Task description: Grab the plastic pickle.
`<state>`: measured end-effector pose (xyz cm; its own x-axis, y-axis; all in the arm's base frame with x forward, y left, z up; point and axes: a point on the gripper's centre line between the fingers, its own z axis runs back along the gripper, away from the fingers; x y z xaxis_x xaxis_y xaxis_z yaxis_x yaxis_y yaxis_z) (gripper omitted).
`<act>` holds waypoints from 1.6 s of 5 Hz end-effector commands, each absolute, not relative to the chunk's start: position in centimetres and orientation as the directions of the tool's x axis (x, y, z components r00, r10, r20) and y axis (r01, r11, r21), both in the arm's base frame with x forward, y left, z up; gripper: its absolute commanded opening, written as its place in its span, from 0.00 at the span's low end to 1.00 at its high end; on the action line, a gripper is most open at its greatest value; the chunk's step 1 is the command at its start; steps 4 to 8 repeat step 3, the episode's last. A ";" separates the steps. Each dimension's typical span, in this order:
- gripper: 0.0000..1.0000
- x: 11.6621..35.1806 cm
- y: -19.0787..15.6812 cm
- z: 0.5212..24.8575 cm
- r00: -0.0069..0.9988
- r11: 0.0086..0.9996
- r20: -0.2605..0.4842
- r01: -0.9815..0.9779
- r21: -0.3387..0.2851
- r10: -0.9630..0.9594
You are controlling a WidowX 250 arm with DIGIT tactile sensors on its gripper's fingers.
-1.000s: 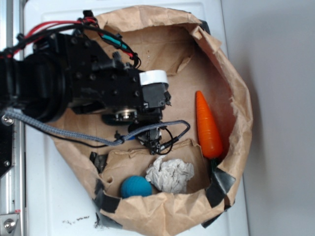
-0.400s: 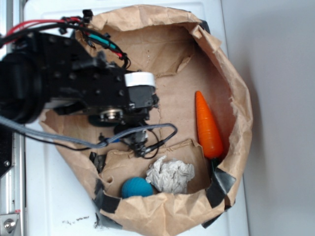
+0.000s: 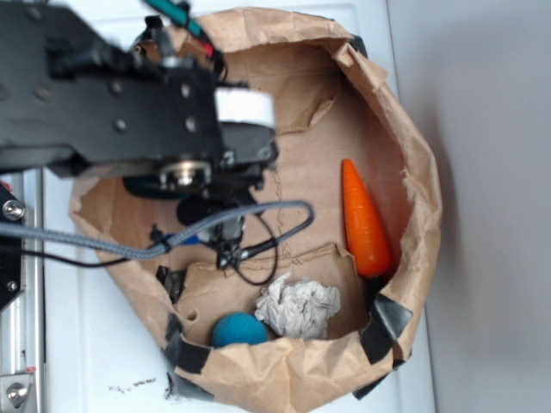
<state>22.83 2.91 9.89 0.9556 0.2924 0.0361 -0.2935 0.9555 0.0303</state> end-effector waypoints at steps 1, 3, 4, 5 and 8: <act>0.00 22.7 3.2 17.8 0.965 0.975 0.145 -0.222 0.004 0.219; 0.00 21.3 4.7 22.1 0.955 0.971 0.175 -0.229 -0.072 0.239; 0.00 21.3 4.7 22.1 0.955 0.971 0.175 -0.229 -0.072 0.239; 0.00 21.3 4.7 22.1 0.955 0.971 0.175 -0.229 -0.072 0.239; 0.00 21.3 4.7 22.1 0.955 0.971 0.175 -0.229 -0.072 0.239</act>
